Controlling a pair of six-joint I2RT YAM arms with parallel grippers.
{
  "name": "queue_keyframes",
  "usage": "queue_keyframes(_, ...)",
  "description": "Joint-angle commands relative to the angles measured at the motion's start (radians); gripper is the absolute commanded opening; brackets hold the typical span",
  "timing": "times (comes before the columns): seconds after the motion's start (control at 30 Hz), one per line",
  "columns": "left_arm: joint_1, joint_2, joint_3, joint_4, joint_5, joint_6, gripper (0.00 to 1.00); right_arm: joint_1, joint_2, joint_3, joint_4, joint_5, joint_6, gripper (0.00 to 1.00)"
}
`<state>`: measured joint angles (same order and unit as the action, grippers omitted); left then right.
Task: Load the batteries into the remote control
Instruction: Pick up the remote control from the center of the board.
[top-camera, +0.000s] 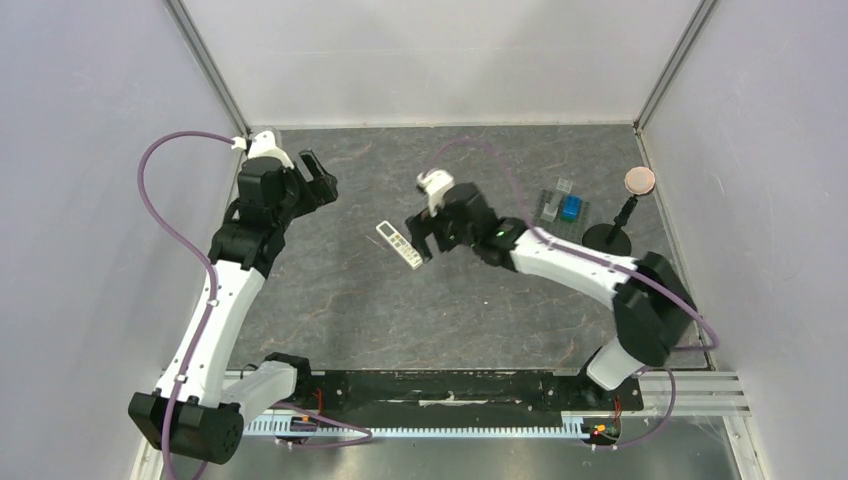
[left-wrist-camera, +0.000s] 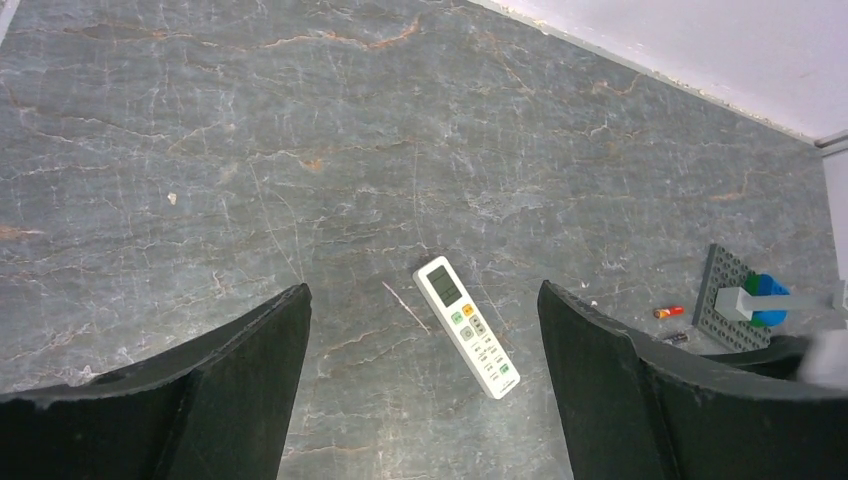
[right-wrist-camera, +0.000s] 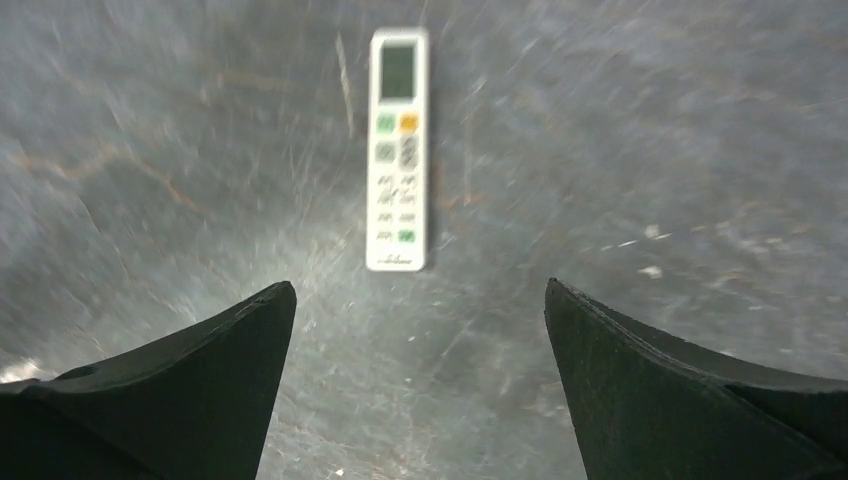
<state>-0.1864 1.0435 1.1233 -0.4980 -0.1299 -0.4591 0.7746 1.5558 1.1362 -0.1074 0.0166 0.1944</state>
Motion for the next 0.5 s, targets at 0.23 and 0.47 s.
queue_keyframes(0.23, 0.004, -0.04, -0.005, -0.027, -0.003, 0.03, 0.88, 0.162, 0.303, 0.034, 0.08, 0.176, -0.055, 0.98)
queue_keyframes(0.47, 0.004, -0.036, -0.005, -0.028, -0.015, 0.04, 0.87, 0.161, 0.363, 0.035, 0.135, 0.204, -0.046, 0.97)
